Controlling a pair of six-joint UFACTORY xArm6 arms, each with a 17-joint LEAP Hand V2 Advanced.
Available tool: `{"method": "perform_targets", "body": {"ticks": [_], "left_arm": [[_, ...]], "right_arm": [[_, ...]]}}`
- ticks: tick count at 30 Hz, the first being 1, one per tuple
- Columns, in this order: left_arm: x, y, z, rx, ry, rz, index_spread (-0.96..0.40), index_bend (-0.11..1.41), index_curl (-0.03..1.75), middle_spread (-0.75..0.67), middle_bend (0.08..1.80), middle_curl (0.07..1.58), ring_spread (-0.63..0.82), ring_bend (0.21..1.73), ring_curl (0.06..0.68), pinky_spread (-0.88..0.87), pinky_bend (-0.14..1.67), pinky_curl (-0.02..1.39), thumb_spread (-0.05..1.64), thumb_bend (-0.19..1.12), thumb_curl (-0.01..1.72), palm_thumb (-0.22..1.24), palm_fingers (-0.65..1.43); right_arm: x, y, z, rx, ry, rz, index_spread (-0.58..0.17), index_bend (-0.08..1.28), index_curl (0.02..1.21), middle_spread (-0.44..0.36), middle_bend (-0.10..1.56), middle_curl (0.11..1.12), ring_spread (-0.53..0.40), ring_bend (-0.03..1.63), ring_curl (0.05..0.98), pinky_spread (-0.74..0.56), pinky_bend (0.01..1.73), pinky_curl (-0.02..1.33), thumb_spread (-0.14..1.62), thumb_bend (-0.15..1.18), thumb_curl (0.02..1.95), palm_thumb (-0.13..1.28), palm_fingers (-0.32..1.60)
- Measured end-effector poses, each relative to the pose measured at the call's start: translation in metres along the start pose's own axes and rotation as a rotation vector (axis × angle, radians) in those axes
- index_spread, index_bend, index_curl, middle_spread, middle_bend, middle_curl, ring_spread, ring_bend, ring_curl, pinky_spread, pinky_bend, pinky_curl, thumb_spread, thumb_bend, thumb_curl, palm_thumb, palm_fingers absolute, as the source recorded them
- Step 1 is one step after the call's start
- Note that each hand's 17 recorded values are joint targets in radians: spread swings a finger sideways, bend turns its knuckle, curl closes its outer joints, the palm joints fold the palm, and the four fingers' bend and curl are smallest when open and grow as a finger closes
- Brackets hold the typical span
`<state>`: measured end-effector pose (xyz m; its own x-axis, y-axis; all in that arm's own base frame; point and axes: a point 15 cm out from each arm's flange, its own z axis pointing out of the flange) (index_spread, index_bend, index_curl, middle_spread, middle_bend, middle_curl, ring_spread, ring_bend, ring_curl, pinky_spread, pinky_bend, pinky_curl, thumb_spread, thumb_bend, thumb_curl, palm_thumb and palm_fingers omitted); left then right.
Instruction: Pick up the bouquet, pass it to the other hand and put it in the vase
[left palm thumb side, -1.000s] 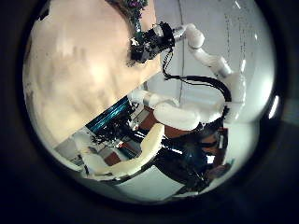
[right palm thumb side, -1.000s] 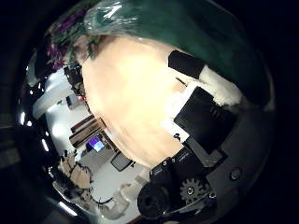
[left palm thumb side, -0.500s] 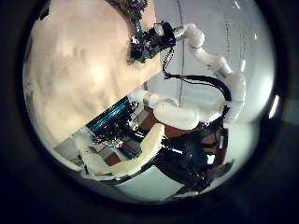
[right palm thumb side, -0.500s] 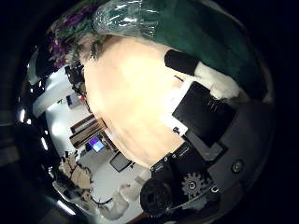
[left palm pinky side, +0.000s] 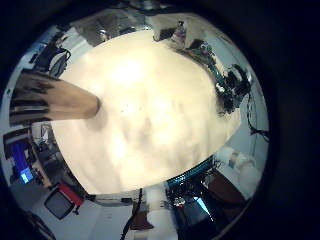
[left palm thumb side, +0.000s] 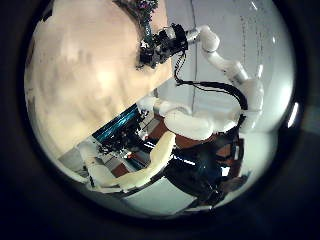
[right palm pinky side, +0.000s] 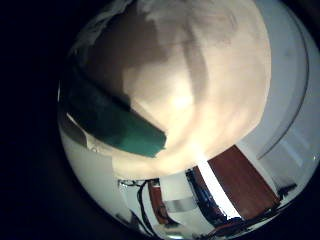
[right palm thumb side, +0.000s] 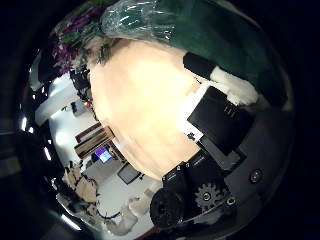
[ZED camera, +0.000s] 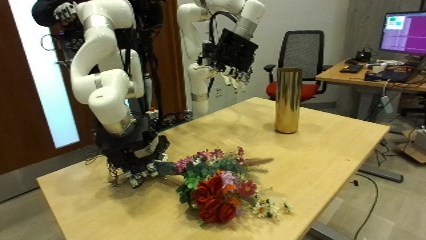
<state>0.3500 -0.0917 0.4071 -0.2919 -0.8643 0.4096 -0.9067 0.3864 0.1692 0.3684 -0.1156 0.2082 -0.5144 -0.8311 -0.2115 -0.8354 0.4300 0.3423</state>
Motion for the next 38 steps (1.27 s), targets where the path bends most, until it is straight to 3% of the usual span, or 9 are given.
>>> {"method": "perform_targets", "body": {"ticks": [10, 14, 15, 19, 21, 25, 28, 33, 38], "left_arm": [[-0.002, -0.001, 0.0, -0.006, -0.009, -0.001, 0.27, 0.18, 0.36, 0.41, 0.19, 0.32, 0.57, 0.39, 0.21, 0.52, 0.18, 0.26, 0.88, -0.03, 0.31, 0.28, 0.1], [-0.007, -0.002, 0.0, -0.016, -0.034, -0.014, 0.27, 0.19, 0.37, 0.41, 0.19, 0.32, 0.57, 0.39, 0.21, 0.52, 0.18, 0.26, 0.88, -0.03, 0.31, 0.29, 0.11], [-0.009, -0.003, 0.0, -0.021, -0.043, -0.021, 0.27, 0.19, 0.37, 0.41, 0.19, 0.32, 0.57, 0.39, 0.21, 0.52, 0.18, 0.26, 0.88, -0.03, 0.31, 0.29, 0.11], [-0.015, -0.003, -0.003, -0.026, -0.066, -0.041, 0.27, 0.19, 0.38, 0.42, 0.19, 0.32, 0.58, 0.39, 0.209, 0.52, 0.18, 0.26, 0.88, -0.03, 0.31, 0.3, 0.12], [-0.018, -0.001, -0.004, -0.027, -0.062, -0.056, 0.27, 0.19, 0.38, 0.41, 0.19, 0.32, 0.58, 0.39, 0.208, 0.52, 0.18, 0.26, 0.88, -0.03, 0.31, 0.3, 0.12], [-0.019, 0.003, -0.003, -0.04, -0.058, -0.081, 0.26, 0.19, 0.38, 0.41, 0.19, 0.32, 0.58, 0.38, 0.207, 0.52, 0.18, 0.25, 0.89, -0.03, 0.31, 0.3, 0.12], [-0.019, 0.006, 0.0, -0.043, -0.056, -0.088, 0.26, 0.19, 0.38, 0.41, 0.19, 0.32, 0.58, 0.38, 0.207, 0.52, 0.18, 0.25, 0.89, -0.03, 0.31, 0.3, 0.12], [-0.017, 0.009, 0.001, -0.043, -0.06, -0.09, 0.26, 0.19, 0.39, 0.42, 0.19, 0.31, 0.58, 0.38, 0.208, 0.51, 0.18, 0.25, 0.89, -0.03, 0.31, 0.3, 0.12], [-0.01, 0.006, 0.005, -0.049, -0.065, -0.085, 0.26, 0.19, 0.39, 0.41, 0.19, 0.31, 0.57, 0.38, 0.209, 0.51, 0.18, 0.25, 0.89, -0.03, 0.31, 0.31, 0.12]], "right_arm": [[0.0, 0.0, 0.0, 0.0, 0.0, 0.0, -0.281, 0.99, 1.01, -0.136, 1.35, 0.75, -0.194, 1.41, 0.627, -0.22, 1.4, 0.62, 0.76, -0.01, 0.8, 1.2, 1.13], [0.0, 0.0, 0.0, 0.0, 0.0, 0.0, -0.279, 0.97, 1.0, -0.137, 1.3, 0.74, -0.198, 1.41, 0.621, -0.26, 1.35, 0.61, 0.82, -0.05, 0.77, 1.01, 1.13], [0.0, 0.0, 0.0, 0.0, 0.0, 0.0, -0.284, 0.84, 0.96, -0.151, 1.2, 0.7, -0.216, 1.37, 0.59, -0.38, 1.26, 0.56, 0.88, -0.05, 0.71, 0.89, 1.01], [0.0, 0.0, 0.0, 0.0, 0.0, 0.0, -0.31, 0.67, 0.93, -0.179, 1.08, 0.67, -0.254, 1.29, 0.548, -0.49, 1.16, 0.51, 0.95, -0.03, 0.63, 0.85, 0.96], [0.0, 0.0, 0.0, 0.0, 0.0, 0.0, -0.287, 0.51, 0.89, -0.18, 0.98, 0.65, -0.271, 1.21, 0.53, -0.52, 1.11, 0.49, 0.99, -0.03, 0.59, 0.82, 0.65], [0.0, 0.0, 0.0, 0.0, 0.0, 0.0, -0.305, 0.48, 0.8, -0.151, 0.81, 0.57, -0.209, 1.06, 0.458, -0.27, 0.91, 0.41, 1.05, -0.03, 0.54, 0.79, 0.26], [0.0, 0.0, 0.0, 0.0, 0.0, 0.0, -0.389, 0.35, 0.63, -0.068, 0.58, 0.46, 0.045, 0.84, 0.357, 0.18, 0.89, 0.36, 1.05, -0.03, 0.49, 0.73, 0.02], [0.0, 0.0, 0.0, 0.0, 0.0, 0.0, -0.442, 0.19, 0.46, 0.032, 0.32, 0.35, 0.209, 0.6, 0.255, 0.41, 0.81, 0.3, 1.05, -0.04, 0.43, 0.65, -0.07], [0.0, 0.0, 0.0, 0.0, 0.0, 0.0, -0.445, 0.16, 0.37, 0.087, 0.21, 0.32, 0.24, 0.49, 0.221, 0.44, 0.69, 0.25, 1.05, -0.03, 0.4, 0.6, -0.04]]}}
